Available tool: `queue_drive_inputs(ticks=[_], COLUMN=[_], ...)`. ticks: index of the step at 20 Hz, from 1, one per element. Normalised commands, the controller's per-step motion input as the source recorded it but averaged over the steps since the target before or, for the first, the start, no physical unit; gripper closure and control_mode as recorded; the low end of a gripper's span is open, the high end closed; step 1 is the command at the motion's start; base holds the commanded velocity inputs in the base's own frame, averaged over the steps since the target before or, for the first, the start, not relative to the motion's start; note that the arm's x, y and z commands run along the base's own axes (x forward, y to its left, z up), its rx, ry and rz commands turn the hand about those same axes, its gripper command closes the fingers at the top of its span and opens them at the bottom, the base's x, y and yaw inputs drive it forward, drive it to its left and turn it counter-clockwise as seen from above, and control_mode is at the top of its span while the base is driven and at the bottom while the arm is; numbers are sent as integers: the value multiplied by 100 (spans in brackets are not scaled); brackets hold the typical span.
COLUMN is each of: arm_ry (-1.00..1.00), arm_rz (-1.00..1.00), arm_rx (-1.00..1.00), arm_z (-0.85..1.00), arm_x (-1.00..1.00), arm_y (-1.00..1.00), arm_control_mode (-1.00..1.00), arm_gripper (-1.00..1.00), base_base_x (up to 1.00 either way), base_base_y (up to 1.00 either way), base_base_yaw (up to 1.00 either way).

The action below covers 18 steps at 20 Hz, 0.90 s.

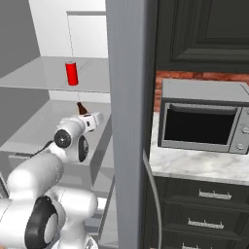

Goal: Open the fridge, grab two sodas, and place both sodas inside the bowl with ice on the dining counter.

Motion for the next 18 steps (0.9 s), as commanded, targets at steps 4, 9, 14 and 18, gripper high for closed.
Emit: queue_drive_inputs(ticks=[4, 9, 14, 18], arm_ry=[11, 12, 18, 20], arm_rz=[0, 0, 0, 0], arm_rx=[-20, -19, -16, -12], arm_z=[57, 27, 48, 47], arm_x=[-95, -100, -100, -98], arm_y=[12, 3, 0, 0], arm_control_mode=[-100, -100, -100, -100], arm_gripper=[100, 100, 100, 100], base_base_x=[0, 0, 0, 0], base_base_y=[0, 0, 0, 0], base_base_yaw=[0, 0, 0, 0])
